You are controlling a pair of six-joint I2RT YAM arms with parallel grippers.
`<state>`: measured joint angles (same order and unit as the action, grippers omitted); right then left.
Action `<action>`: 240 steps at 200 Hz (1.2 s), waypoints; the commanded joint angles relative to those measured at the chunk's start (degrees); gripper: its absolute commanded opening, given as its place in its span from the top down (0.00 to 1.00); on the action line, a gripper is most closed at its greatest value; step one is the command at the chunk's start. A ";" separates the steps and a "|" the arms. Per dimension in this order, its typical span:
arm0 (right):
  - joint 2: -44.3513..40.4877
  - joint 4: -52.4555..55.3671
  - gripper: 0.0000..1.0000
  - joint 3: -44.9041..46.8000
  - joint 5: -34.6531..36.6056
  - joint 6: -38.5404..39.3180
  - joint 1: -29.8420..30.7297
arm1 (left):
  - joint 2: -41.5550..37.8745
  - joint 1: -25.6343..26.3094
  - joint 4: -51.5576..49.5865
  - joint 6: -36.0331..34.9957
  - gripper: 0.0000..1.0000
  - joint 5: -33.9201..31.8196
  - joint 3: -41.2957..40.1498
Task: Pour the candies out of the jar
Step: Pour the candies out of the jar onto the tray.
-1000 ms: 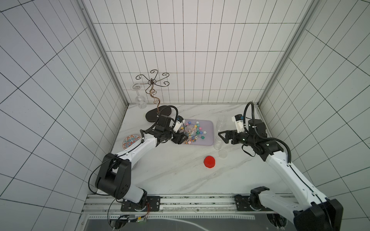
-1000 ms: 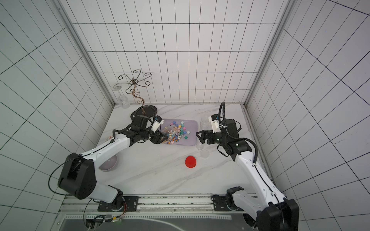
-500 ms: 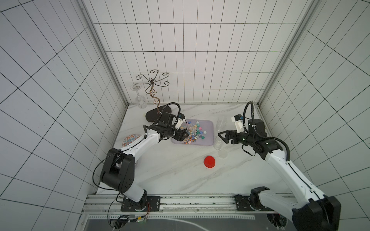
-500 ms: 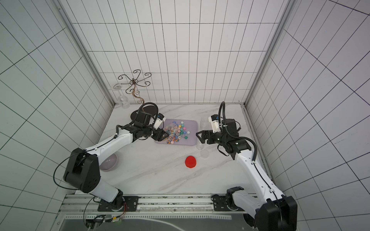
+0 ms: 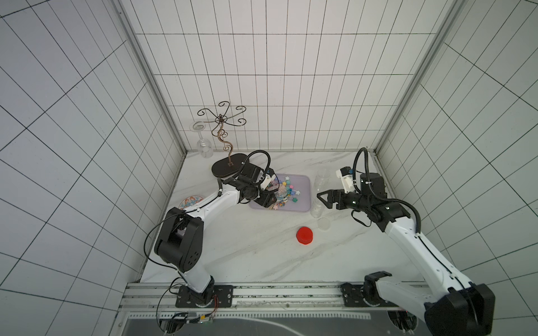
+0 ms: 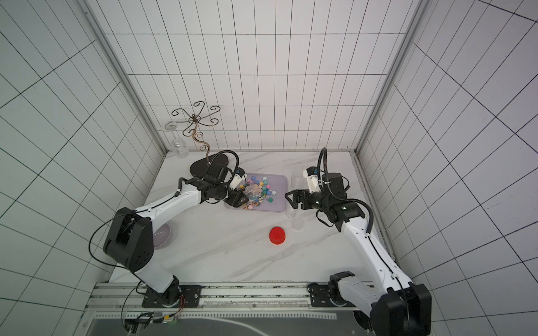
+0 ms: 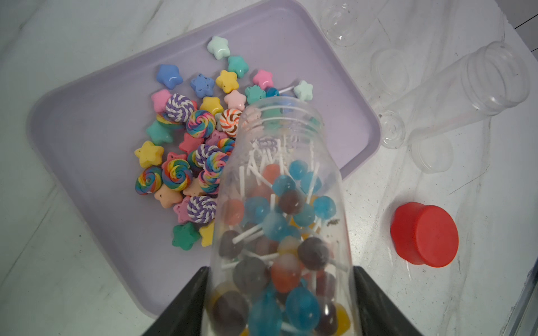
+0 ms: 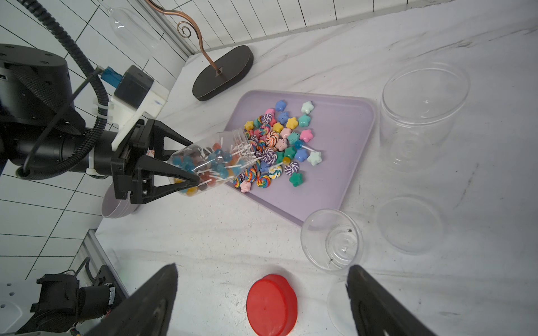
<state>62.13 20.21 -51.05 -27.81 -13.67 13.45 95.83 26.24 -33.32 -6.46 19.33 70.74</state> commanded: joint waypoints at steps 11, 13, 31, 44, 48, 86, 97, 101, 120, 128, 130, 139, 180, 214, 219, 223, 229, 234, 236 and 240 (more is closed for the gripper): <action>-0.68 0.45 0.08 -2.74 -0.48 0.93 -1.06 | 1.08 0.91 -1.12 -1.53 0.46 -1.84 4.32; -0.69 0.49 0.08 -2.74 -0.51 0.93 -1.10 | 1.21 0.92 -1.17 -1.58 0.46 -1.95 4.49; -0.69 0.45 0.08 -2.57 -0.75 0.93 -1.23 | 2.44 1.18 -3.14 -2.01 0.46 -3.15 6.05; -0.69 0.45 0.08 -2.47 -0.80 0.93 -1.32 | 3.64 1.26 -5.18 -2.49 0.46 -3.62 7.57; -0.69 0.45 0.08 -2.48 -0.92 0.93 -1.39 | 3.97 1.27 -5.86 -2.63 0.46 -3.83 8.13; -1.22 -0.26 0.08 -1.53 -1.20 1.23 -1.63 | 6.45 2.39 -9.89 -3.65 0.46 -7.45 11.14; -1.28 -0.31 0.08 -1.35 -1.30 1.41 -1.72 | 6.79 2.65 -10.72 -3.65 0.46 -8.22 11.90; -1.31 -0.26 0.08 -1.34 -1.29 1.45 -1.76 | 6.95 2.72 -11.10 -3.65 0.46 -8.48 12.32; -1.34 -0.34 0.08 -1.29 -1.60 1.63 -1.94 | 7.67 3.18 -12.69 -3.64 0.46 -9.99 14.04; -1.46 -0.34 0.08 -1.34 -1.71 1.63 -2.03 | 8.08 3.44 -13.69 -3.83 0.46 -10.83 14.92; -1.48 -0.34 0.08 -1.34 -1.69 1.63 -2.03 | 8.22 3.46 -13.94 -3.87 0.46 -11.03 15.12; -1.69 -0.34 0.08 -1.34 -1.75 1.63 -2.11 | 8.81 3.77 -15.37 -4.09 0.46 -12.09 16.41; -2.16 -0.78 0.08 -0.57 -1.89 1.76 -2.55 | 11.45 4.96 -20.63 -4.18 0.46 -15.65 21.19; -2.52 -0.87 0.08 -0.19 -2.51 1.98 -2.99 | 13.14 5.23 -24.25 -3.61 0.46 -17.31 24.89; -2.60 -0.87 0.08 -0.19 -2.59 1.98 -3.08 | 13.24 5.23 -24.57 -3.56 0.46 -17.55 25.24; -2.62 -0.87 0.08 -0.12 -2.53 2.06 -3.13 | 13.32 5.30 -24.75 -3.52 0.46 -17.78 25.46; -2.60 -0.87 0.08 -0.11 -2.68 2.07 -3.17 | 13.41 5.31 -25.05 -3.34 0.46 -17.99 25.73; -2.62 -0.87 0.08 -0.13 -2.73 2.15 -3.25 | 13.46 5.31 -25.19 -3.34 0.46 -18.16 25.97; -2.62 -0.87 0.08 -0.13 -2.81 2.16 -3.26 | 13.49 5.31 -25.27 -3.24 0.46 -18.29 26.08; -2.62 -0.88 0.08 -0.19 -2.93 2.16 -3.26 | 13.49 5.31 -25.42 -3.17 0.46 -18.55 26.26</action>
<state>60.51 20.10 -51.05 -29.32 -12.86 11.00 108.71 31.35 -56.80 -9.98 3.03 94.52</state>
